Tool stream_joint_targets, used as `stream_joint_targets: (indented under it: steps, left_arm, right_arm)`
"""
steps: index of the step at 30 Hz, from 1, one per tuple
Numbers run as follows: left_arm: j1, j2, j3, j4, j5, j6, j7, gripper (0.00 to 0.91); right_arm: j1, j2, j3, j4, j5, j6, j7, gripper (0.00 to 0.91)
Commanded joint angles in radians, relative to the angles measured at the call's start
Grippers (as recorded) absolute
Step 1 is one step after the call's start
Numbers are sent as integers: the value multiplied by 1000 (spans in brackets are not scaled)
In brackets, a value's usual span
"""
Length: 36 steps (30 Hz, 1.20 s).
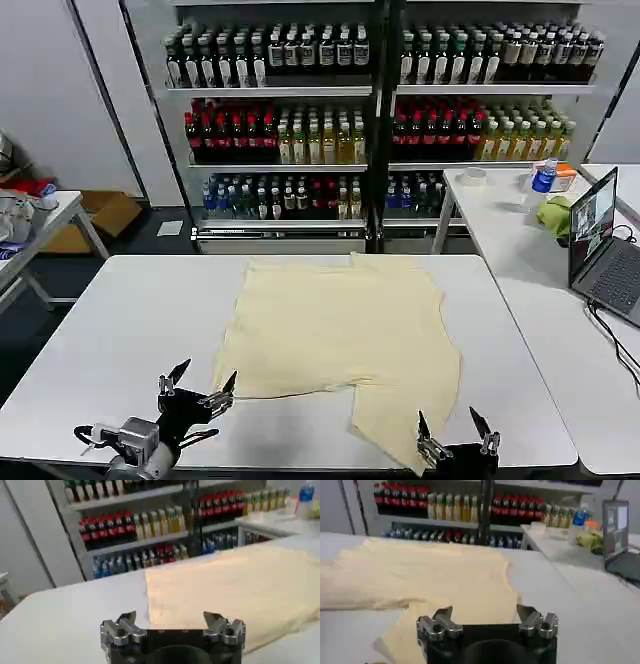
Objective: Fold and organize the clothes.
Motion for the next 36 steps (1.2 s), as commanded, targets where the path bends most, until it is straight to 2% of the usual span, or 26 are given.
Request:
stream_joint_targets:
  steps: [1,24,26,27,28,29,30,31,33,34,35,36]
  left_arm:
    - [-40,42,39,142,-5,46,1,907]
    - [-105,30,98,201,-9,45,7,907]
    - [-101,28,101,196,-9,44,9,877]
    - [-101,26,102,195,-9,44,8,675]
    - [-100,24,102,195,-9,44,9,292]
    - [-99,23,103,196,-9,43,10,50]
    - [-99,22,104,196,-9,43,11,10]
    - [-98,21,104,196,-9,43,11,10]
    - [-96,20,106,195,-9,43,14,10]
    - [-95,20,106,194,-9,43,15,10]
    - [-94,19,106,193,-9,43,16,10]
    - [-93,19,105,193,-9,43,17,10]
  right_arm:
    - [12,1,-36,-53,-3,-21,-1,907]
    - [22,34,-81,-81,-55,-24,1,907]
    - [23,37,-86,-84,-54,-26,1,907]
    - [24,38,-87,-85,-54,-26,2,907]
    - [25,39,-89,-89,-51,-27,5,897]
    - [26,40,-90,-92,-49,-26,5,715]
    - [27,41,-91,-95,-47,-26,6,635]
    - [27,42,-92,-97,-45,-26,8,494]
    - [26,45,-95,-100,-35,-33,16,343]
    - [26,45,-95,-100,-32,-35,17,232]
    - [24,46,-95,-100,-26,-37,18,161]
    - [23,46,-95,-101,-22,-40,19,141]
